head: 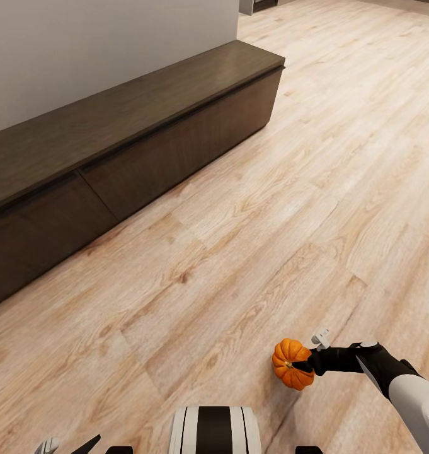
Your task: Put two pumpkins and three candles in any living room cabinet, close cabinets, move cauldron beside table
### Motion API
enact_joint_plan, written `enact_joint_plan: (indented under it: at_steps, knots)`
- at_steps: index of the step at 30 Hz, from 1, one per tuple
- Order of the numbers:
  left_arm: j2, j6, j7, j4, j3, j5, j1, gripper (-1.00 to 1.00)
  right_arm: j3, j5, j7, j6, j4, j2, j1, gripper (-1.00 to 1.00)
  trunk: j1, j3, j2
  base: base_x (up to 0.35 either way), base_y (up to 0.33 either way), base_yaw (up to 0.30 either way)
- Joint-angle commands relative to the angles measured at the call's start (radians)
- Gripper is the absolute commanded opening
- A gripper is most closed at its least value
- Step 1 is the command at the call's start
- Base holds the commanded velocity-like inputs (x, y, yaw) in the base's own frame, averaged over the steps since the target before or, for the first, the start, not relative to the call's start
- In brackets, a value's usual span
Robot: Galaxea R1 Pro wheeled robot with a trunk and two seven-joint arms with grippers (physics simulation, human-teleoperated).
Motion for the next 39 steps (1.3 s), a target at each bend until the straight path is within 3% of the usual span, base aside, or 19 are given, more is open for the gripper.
enact_joint_plan:
  at_steps: [1,10,26,29,33,39]
  knots:
    - [0.000,0.005,-0.004,0.000,0.002,-0.001,0.000,1.00,-0.006,0.009,-0.026,0.010,-0.002,0.000,0.000,-1.00,0.000,-0.001,0.000,0.000,0.000,0.000]
    - [0.000,0.005,-0.004,0.000,0.002,-0.001,0.000,1.00,-0.006,0.009,-0.026,0.010,-0.002,0.000,0.000,-1.00,0.000,-0.001,0.000,0.000,0.000,0.000]
    - [0.000,0.005,-0.004,0.000,0.002,-0.001,0.000,1.00,-0.011,0.007,-0.021,0.011,-0.005,-0.001,0.000,-1.00,-0.007,0.061,0.004,0.000,0.000,0.000]
    - [0.000,0.005,-0.004,0.000,0.002,-0.001,0.000,1.00,-0.012,0.004,0.027,0.014,-0.013,-0.003,0.000,-1.00,-0.009,0.073,0.004,0.000,0.000,0.000]
    - [0.001,0.005,-0.004,0.000,0.002,-0.001,0.000,1.00,-0.014,0.001,0.153,0.026,-0.018,-0.016,0.000,-1.00,-0.010,0.088,0.005,0.000,0.000,0.000]
    - [0.003,0.005,-0.020,0.000,0.002,-0.001,0.000,1.00,-0.020,-0.007,0.330,0.104,-0.062,-0.119,0.000,-1.00,-0.013,0.112,0.007,0.000,0.000,0.000]
